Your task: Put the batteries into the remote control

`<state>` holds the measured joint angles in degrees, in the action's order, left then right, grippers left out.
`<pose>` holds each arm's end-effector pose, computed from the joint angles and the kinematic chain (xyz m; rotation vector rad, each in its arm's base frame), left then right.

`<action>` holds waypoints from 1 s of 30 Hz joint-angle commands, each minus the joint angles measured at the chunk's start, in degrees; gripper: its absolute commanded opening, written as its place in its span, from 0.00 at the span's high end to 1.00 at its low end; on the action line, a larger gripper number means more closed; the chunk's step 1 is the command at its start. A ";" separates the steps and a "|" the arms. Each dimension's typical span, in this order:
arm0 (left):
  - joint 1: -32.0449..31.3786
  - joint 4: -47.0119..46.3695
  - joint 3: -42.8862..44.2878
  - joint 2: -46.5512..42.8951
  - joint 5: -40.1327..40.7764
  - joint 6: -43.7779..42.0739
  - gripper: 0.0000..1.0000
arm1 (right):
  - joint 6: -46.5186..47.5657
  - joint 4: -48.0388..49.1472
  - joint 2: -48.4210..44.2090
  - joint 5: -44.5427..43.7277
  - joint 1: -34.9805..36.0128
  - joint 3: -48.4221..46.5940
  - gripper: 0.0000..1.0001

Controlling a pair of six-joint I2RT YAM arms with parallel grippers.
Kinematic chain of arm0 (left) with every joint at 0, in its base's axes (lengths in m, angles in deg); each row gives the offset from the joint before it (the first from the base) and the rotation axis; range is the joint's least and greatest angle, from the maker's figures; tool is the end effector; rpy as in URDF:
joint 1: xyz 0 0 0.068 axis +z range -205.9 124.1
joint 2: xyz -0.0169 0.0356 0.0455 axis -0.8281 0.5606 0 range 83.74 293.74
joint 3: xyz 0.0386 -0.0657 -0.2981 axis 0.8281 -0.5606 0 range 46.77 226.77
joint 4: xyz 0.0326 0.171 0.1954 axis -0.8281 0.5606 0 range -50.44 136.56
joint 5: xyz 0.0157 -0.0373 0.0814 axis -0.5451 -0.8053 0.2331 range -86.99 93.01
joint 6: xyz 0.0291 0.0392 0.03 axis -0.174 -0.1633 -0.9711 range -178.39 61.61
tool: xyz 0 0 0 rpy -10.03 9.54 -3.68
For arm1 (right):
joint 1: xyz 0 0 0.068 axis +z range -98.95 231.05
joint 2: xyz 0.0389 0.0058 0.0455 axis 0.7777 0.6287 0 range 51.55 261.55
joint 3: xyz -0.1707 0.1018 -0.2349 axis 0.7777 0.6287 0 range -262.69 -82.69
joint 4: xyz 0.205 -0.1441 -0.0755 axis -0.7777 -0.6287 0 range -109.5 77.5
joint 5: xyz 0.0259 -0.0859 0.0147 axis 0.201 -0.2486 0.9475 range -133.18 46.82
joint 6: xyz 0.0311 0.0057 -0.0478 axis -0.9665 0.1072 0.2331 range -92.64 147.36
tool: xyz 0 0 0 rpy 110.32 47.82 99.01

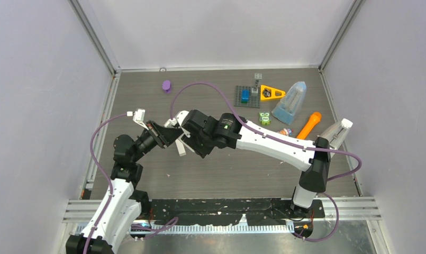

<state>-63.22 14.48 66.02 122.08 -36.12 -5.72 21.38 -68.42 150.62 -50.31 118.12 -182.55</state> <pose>0.1367 -0.0433 0.2870 -0.0328 1.6433 -1.3191 0.1514 0.3453 0.3793 -1.2573 2.2291 0.3499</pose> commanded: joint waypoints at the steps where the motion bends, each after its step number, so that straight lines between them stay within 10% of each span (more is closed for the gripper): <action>1: 0.21 -4.63 0.20 -0.89 -1.06 0.42 1.00 | -1.18 -1.06 0.91 -1.92 0.55 -2.79 0.72; 30: 0.09 -4.18 -1.04 -2.15 -1.63 3.13 1.00 | -4.11 -1.39 3.55 -4.76 0.52 -6.50 0.72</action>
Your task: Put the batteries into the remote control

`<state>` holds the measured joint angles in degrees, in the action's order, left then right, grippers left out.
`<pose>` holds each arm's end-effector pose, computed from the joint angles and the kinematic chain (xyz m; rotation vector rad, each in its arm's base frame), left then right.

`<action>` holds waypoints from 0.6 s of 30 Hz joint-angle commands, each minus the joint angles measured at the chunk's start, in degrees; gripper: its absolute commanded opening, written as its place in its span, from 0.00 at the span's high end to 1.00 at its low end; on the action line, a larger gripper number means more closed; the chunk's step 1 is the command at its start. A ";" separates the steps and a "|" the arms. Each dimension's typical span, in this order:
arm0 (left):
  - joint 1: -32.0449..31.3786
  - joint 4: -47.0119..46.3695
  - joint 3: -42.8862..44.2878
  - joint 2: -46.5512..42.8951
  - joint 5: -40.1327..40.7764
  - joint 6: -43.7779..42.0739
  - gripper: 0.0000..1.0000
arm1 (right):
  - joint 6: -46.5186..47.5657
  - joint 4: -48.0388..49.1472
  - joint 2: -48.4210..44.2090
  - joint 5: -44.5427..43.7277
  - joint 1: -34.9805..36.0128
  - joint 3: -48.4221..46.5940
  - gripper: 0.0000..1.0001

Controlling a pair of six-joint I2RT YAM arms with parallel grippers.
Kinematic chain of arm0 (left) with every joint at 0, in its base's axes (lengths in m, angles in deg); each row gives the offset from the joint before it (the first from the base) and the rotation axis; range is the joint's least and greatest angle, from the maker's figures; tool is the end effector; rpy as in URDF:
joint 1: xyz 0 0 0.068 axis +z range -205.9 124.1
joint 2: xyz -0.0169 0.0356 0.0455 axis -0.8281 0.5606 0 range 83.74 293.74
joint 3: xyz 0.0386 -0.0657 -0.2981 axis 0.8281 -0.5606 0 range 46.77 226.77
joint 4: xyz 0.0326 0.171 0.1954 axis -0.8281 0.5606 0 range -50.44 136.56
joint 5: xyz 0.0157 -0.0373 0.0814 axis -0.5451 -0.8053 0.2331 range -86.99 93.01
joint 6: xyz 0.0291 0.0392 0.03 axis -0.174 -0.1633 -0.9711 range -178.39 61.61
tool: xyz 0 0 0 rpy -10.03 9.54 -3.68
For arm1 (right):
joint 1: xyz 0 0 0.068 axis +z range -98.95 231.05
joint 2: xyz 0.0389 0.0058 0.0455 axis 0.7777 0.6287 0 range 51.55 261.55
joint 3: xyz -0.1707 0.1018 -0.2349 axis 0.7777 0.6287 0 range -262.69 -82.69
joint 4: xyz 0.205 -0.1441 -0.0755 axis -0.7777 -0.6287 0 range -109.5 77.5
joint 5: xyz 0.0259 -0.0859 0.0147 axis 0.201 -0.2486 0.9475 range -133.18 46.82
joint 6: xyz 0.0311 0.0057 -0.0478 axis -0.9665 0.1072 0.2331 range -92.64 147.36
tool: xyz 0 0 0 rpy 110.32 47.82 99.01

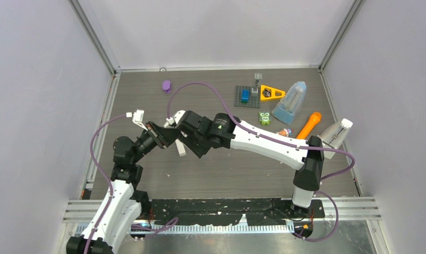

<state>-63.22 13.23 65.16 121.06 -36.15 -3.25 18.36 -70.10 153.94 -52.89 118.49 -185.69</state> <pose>0.1332 -0.0428 0.2861 -0.0532 1.6285 -1.3504 0.1562 0.3585 0.3734 -1.1987 2.2755 0.2995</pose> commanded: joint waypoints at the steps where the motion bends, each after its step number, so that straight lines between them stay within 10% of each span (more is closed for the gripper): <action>1: 0.09 -2.94 -0.27 -1.20 -1.62 0.73 1.00 | -1.15 0.21 0.37 -2.29 0.10 -3.70 0.72; 18: -0.07 -2.80 -0.22 -1.46 -0.57 4.53 1.00 | -2.50 -0.62 2.12 -3.02 0.15 -5.02 0.68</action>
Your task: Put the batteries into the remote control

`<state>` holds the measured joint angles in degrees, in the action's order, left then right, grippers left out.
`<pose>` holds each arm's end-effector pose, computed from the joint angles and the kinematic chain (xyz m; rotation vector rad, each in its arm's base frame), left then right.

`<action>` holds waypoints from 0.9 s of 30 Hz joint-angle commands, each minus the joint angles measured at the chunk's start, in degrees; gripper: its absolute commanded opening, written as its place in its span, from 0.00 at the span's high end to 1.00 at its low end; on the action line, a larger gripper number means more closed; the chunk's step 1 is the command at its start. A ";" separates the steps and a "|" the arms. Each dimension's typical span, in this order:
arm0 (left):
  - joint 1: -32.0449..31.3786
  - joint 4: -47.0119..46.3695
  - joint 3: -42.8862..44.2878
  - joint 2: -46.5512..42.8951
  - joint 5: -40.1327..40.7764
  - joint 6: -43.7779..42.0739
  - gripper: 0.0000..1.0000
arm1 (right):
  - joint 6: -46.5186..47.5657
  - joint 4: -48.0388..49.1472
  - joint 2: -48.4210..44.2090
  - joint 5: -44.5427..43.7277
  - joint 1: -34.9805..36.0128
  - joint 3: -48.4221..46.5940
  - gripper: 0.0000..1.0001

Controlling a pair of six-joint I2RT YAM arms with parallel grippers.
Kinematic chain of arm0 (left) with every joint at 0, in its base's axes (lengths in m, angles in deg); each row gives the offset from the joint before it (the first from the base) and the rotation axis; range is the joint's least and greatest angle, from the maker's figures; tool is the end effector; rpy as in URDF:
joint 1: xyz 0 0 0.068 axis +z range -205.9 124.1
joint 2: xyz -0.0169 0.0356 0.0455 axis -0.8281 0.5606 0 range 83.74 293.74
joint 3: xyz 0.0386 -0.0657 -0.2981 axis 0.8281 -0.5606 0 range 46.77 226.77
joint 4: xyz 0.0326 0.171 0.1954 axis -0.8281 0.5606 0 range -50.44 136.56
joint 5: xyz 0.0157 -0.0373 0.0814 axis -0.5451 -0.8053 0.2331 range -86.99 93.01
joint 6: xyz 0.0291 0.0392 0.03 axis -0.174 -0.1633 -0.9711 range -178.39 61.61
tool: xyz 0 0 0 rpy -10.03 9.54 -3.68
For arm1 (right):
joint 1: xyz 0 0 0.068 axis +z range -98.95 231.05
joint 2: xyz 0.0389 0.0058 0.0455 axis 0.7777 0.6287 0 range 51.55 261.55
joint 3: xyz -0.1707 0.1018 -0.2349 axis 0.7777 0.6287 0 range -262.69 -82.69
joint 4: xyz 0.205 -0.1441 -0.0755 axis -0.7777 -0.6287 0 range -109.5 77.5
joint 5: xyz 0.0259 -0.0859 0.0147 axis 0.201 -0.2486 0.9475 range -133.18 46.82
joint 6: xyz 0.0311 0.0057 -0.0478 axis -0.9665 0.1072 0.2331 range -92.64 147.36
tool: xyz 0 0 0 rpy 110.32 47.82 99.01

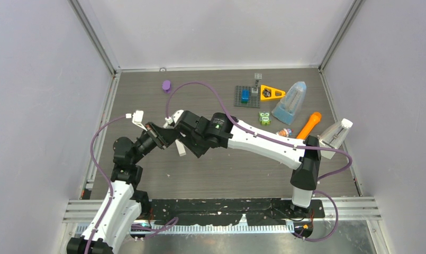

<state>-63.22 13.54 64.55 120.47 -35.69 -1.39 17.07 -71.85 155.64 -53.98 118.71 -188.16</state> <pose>0.1317 -0.0424 0.2830 -0.0906 1.6366 -1.3702 0.1579 0.3645 0.3737 -1.1762 2.2953 0.2758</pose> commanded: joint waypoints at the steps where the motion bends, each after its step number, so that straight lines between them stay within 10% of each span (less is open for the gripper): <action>1: -0.07 -3.08 0.45 -0.87 -0.96 2.82 1.00 | -1.17 1.11 0.48 -1.98 -0.07 -2.51 0.67; 19: 0.25 -0.52 -1.54 1.97 7.25 6.15 1.00 | -4.76 4.95 -5.61 -0.69 -2.01 2.97 0.33; 27: 0.26 6.28 -3.64 2.61 12.80 2.05 1.00 | -12.04 13.34 -15.18 2.49 -6.39 21.21 0.26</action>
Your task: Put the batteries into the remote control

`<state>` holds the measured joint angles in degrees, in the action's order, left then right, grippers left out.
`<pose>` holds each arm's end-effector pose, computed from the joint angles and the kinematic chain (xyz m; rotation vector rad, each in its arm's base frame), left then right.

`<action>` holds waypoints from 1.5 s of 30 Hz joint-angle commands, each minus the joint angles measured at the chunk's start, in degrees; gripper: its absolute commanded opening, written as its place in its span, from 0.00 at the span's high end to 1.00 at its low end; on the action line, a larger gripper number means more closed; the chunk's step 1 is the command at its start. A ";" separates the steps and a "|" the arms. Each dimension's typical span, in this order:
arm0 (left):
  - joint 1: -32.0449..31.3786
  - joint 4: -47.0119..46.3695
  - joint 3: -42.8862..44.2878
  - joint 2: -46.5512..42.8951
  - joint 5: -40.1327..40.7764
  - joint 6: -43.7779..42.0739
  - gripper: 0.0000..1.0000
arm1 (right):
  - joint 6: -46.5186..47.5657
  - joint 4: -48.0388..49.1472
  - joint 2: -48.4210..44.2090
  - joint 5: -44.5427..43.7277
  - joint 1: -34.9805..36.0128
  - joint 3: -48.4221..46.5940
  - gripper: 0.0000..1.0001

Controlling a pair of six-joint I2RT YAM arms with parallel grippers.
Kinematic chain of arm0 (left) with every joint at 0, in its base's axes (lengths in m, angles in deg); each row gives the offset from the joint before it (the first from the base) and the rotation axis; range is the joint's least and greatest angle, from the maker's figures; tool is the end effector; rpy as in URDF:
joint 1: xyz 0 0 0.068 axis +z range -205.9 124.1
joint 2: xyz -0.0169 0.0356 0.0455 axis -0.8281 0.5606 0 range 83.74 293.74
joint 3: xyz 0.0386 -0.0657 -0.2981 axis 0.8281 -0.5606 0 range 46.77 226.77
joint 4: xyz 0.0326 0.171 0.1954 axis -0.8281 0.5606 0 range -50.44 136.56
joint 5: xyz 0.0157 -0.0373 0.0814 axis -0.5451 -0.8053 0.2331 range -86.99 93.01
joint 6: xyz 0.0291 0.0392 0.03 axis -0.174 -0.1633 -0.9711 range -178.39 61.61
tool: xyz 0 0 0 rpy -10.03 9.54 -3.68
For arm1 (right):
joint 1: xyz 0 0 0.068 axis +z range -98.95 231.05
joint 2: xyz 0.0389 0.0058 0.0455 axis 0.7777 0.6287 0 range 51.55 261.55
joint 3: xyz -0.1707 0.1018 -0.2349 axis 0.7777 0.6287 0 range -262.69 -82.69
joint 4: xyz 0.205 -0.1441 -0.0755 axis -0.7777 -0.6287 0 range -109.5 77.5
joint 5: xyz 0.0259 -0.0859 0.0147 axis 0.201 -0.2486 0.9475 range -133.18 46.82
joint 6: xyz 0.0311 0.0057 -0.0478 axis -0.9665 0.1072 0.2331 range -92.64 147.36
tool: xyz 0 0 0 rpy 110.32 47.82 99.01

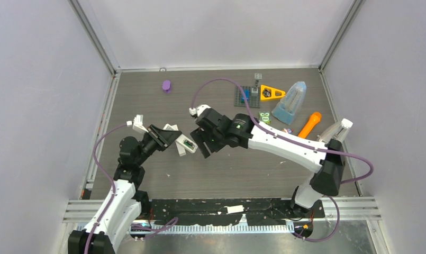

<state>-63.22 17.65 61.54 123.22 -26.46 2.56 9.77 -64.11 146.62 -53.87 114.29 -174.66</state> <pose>0.1419 -0.0382 0.2508 -0.3944 1.7424 -1.3030 0.1689 0.3185 0.3659 -0.9137 2.3653 0.3419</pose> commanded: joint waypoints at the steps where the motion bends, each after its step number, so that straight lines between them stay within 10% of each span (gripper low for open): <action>1: 0.28 2.29 -0.81 -0.11 3.56 -2.23 1.00 | -5.07 6.38 -7.62 3.41 -2.15 9.62 0.26; 13: 0.28 1.70 -1.65 1.48 1.12 -2.79 1.00 | 3.93 19.22 -16.67 12.95 5.21 42.48 0.29; 28: 0.28 5.42 -0.07 0.03 0.72 -3.41 1.00 | -9.23 21.37 -14.34 1.83 21.30 48.41 0.29; 45: 0.28 13.93 -1.86 -11.05 3.30 -3.18 1.00 | -13.23 15.12 -8.48 -11.40 21.84 47.33 0.46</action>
<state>-63.22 31.24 59.46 113.14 -23.64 -0.35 1.25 -43.74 134.55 -53.44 136.28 -125.65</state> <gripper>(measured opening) 0.263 0.588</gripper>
